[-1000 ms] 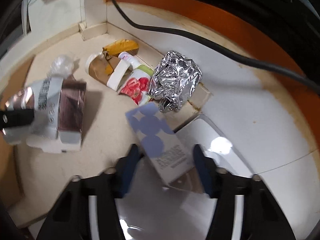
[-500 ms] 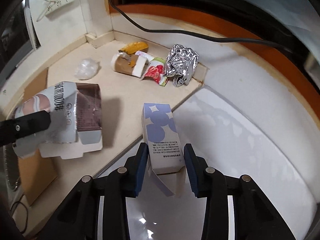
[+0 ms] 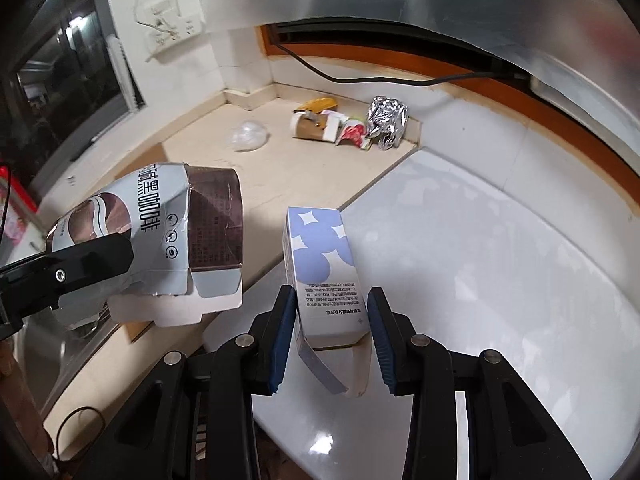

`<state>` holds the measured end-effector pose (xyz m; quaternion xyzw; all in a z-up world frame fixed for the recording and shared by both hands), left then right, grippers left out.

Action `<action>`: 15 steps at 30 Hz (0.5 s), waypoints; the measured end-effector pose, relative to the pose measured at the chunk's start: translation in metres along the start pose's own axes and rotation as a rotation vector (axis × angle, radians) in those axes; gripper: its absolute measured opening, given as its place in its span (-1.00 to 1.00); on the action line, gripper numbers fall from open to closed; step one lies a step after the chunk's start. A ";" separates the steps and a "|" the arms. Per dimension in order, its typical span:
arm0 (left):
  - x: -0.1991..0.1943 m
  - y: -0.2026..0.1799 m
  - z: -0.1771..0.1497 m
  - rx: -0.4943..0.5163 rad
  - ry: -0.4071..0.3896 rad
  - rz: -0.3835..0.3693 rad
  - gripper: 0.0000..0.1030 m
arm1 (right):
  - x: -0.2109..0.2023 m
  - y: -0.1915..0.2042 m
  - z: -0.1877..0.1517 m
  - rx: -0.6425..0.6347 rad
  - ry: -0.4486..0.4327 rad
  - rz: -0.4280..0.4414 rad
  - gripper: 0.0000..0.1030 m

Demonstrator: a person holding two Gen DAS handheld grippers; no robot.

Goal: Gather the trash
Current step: 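Carry both boxes down to the floor bin and open both grippers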

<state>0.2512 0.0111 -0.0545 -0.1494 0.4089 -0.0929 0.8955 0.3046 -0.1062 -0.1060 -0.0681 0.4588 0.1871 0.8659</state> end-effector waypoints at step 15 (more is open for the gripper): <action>-0.074 -0.036 -0.142 0.059 0.009 0.146 -0.85 | -0.082 0.026 -0.115 -0.087 0.035 0.150 -0.30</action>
Point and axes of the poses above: each gripper's, at about its wrist camera, not at the fingertips, and x roughly the way its jaws point, y to its left, z to its top, the point moved 5 cm from there along x, roughly the way its jaws point, and after that the axes turned 2 degrees about x, right-handed, at the moved point
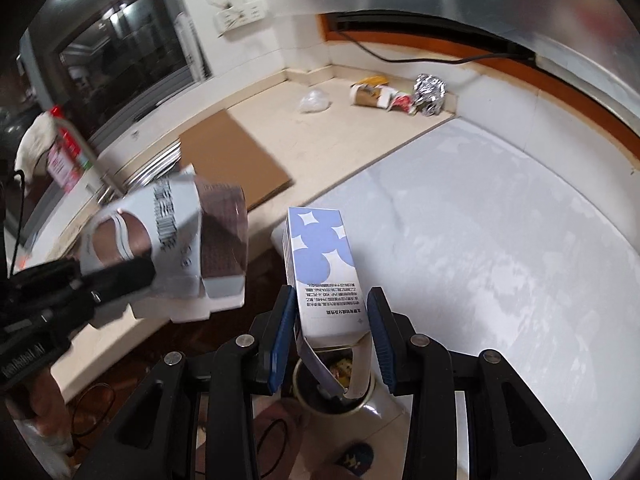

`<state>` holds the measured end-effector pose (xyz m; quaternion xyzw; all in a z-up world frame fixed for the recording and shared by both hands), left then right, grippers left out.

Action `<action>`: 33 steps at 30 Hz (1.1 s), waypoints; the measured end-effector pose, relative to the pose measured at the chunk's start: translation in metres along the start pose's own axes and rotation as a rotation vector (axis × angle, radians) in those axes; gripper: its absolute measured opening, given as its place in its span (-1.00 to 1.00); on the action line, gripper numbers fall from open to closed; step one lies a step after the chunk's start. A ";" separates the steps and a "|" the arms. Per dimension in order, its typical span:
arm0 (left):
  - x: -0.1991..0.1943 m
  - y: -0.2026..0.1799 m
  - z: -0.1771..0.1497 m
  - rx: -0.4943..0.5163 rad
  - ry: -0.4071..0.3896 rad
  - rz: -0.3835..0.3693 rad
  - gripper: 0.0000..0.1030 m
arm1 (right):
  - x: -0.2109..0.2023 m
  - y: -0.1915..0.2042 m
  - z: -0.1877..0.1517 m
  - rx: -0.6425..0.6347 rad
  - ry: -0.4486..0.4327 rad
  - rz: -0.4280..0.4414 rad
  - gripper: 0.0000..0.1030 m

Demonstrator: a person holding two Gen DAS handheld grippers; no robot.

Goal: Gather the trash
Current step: 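Carry both boxes down to the floor bin and open both grippers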

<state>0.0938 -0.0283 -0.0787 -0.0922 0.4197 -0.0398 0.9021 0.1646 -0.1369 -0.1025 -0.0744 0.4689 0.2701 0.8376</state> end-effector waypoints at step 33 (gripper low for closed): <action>0.168 0.041 -0.180 0.004 0.362 0.011 -0.85 | 0.180 0.007 -0.163 -0.051 0.372 -0.060 -0.30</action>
Point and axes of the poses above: each gripper's, at about its wrist camera, not at the fingertips, and x roughly the way its jaws point, y to its left, z to its top, the point moved 5 cm from there along x, roughly the way its jaws point, and after that the axes turned 2 degrees about x, right-handed, at the moved point
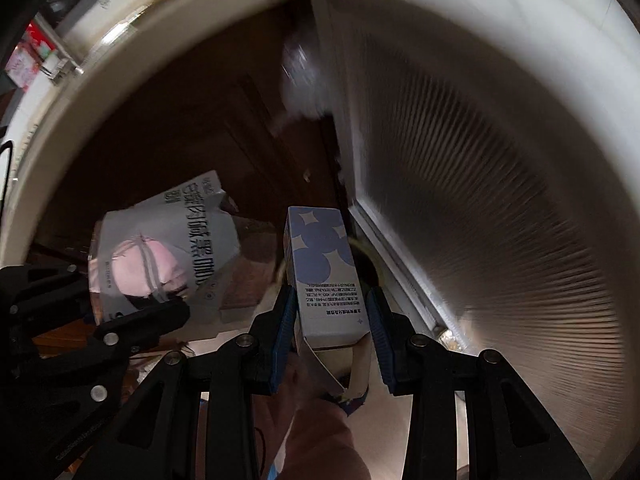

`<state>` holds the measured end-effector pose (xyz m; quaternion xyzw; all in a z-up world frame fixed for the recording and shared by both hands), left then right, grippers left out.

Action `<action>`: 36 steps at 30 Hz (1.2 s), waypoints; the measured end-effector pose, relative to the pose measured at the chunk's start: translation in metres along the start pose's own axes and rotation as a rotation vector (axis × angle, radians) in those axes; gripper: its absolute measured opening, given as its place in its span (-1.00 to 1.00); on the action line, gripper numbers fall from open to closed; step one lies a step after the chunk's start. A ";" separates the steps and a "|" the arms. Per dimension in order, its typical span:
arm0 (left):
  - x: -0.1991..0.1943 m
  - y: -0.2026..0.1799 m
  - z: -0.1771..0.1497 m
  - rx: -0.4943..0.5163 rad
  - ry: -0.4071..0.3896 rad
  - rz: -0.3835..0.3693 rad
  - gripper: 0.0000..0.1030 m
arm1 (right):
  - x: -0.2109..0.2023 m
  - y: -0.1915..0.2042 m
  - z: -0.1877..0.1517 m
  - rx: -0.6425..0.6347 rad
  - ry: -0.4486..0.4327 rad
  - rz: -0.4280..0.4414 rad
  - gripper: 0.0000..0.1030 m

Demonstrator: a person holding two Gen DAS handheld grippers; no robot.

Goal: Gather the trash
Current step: 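Carry both boxes down to the floor bin and open both grippers, then raise both tools back toward the counter items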

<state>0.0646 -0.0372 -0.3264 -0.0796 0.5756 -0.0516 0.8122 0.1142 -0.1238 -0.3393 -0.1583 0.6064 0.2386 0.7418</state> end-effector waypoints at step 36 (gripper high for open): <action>0.154 0.050 -0.008 0.142 0.104 0.057 -0.55 | 0.192 -0.039 -0.016 0.161 0.083 -0.012 -0.04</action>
Point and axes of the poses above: each gripper's, at about its wrist camera, not at the fingertips, and x roughly the way its jaws point, y to its left, z to its top, the point moved 5 cm from there along x, roughly the way its jaws point, and after that the axes turned 2 degrees about x, right-handed, at the moved point
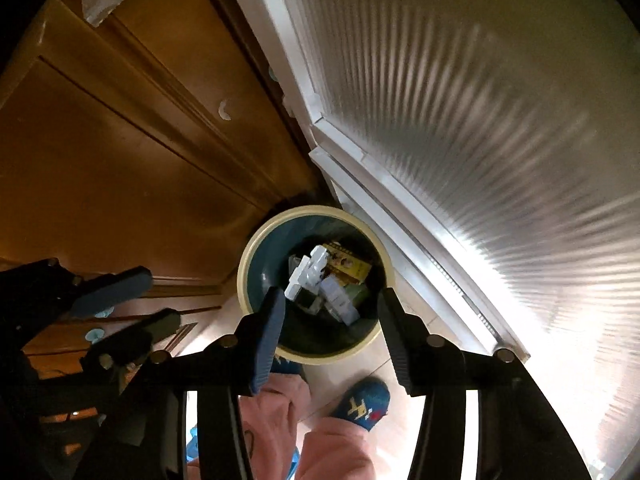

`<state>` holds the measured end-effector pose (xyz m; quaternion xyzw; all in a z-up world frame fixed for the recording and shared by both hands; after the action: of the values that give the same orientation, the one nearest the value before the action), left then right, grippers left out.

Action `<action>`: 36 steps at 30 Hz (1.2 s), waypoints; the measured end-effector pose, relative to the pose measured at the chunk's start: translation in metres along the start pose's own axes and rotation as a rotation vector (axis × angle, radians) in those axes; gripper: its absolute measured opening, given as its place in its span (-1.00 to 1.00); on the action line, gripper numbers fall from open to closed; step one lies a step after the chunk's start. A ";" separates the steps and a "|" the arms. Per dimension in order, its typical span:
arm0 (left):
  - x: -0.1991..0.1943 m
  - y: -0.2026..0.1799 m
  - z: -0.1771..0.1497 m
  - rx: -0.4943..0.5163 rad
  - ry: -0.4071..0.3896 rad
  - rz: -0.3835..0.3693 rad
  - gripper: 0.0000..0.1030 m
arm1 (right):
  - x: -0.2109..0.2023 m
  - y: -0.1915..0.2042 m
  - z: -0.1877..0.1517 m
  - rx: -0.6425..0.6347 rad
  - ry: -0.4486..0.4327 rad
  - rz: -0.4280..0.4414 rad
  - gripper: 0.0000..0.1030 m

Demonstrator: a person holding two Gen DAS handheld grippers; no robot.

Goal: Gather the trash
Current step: 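Raise both tools back toward the counter items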

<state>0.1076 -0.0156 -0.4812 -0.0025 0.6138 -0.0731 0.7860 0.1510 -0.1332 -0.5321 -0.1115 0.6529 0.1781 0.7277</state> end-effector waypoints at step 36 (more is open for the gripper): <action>-0.407 -0.057 0.079 -0.124 -0.383 0.235 0.11 | -0.377 0.025 0.009 -0.190 -0.436 0.117 0.21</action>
<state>0.0810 -0.0311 -0.0639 0.0066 0.4530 0.0585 0.8895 0.1170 -0.1497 -0.1562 -0.1004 0.4661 0.3006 0.8260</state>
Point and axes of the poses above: each gripper's, at about its wrist camera, not at the fingertips, and x roughly the way its jaws point, y to its left, z to its top, the point moved 5 cm from there along x, roughly the way its jaws point, and after that the axes turned 2 degrees about x, right-handed, at the moved point
